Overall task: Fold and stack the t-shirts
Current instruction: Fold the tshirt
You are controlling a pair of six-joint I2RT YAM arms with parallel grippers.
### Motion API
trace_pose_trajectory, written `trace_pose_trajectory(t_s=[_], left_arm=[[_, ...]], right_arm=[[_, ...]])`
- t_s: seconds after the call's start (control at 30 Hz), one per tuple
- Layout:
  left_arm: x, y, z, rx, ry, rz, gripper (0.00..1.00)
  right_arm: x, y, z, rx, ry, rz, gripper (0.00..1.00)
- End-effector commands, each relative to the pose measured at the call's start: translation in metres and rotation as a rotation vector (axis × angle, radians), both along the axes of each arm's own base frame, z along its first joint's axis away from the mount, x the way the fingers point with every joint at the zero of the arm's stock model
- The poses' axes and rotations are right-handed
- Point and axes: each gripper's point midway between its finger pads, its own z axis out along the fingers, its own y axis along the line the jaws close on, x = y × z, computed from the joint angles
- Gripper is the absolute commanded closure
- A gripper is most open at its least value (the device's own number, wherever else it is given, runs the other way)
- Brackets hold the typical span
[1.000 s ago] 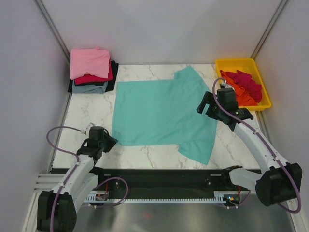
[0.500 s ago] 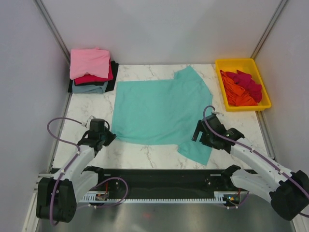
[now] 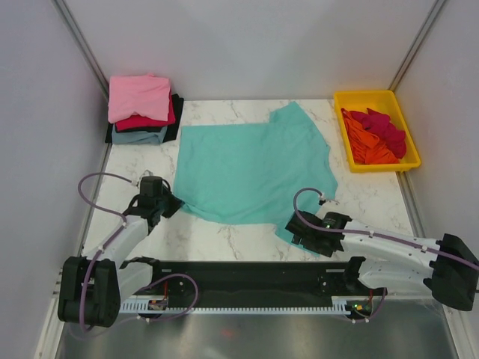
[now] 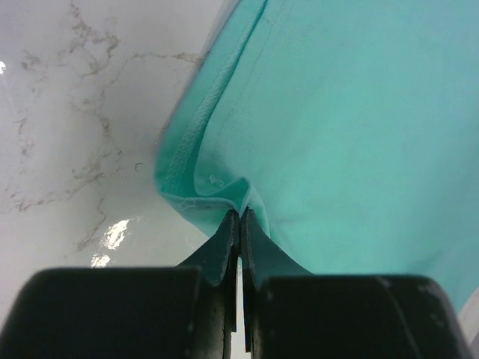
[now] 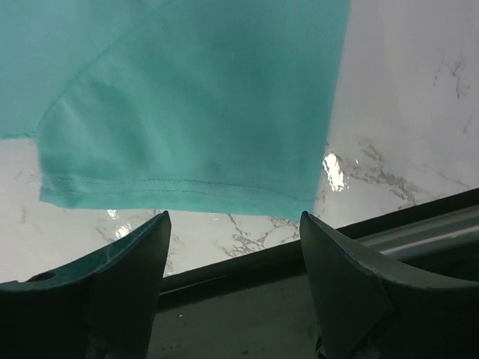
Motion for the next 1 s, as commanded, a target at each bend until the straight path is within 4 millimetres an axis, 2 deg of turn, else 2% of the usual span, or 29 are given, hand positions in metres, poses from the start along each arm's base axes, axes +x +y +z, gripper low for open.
trace_pose_trajectory(t_s=[0.0,0.17,0.4,0.6,0.7,0.73,0.8,0.83,0.97], left_arm=[[0.006,-0.008,0.013,-0.022,-0.078,-0.056,0.98],[0.002,-0.011,0.013,-0.029,-0.091,-0.088,0.98],[-0.001,-0.016,0.009,-0.049,-0.094,-0.116,0.98],[0.000,-0.017,0.010,-0.055,-0.097,-0.117,0.98],[0.000,-0.016,0.011,-0.052,-0.101,-0.116,0.98],[-0.001,-0.017,0.010,-0.053,-0.098,-0.117,0.98],[-0.002,-0.017,0.012,-0.056,-0.099,-0.118,0.98],[-0.006,-0.017,0.011,-0.060,-0.083,-0.118,0.98],[-0.020,-0.024,0.015,-0.107,-0.064,-0.136,0.98]], right_arm=[[-0.009,-0.004,-0.015,-0.030,0.009,-0.111,0.22],[-0.001,-0.008,-0.022,0.020,-0.069,-0.181,0.28],[-0.005,-0.017,-0.043,-0.012,-0.024,-0.232,0.35],[-0.002,-0.016,-0.043,-0.023,-0.024,-0.227,0.47],[-0.002,-0.017,-0.044,-0.038,-0.018,-0.217,0.68],[-0.002,-0.017,-0.044,-0.036,-0.019,-0.215,0.83],[-0.003,-0.016,-0.042,-0.017,-0.024,-0.218,0.92],[-0.002,-0.016,-0.040,-0.013,-0.031,-0.213,1.00],[0.004,-0.013,-0.019,0.039,-0.082,-0.201,1.00]])
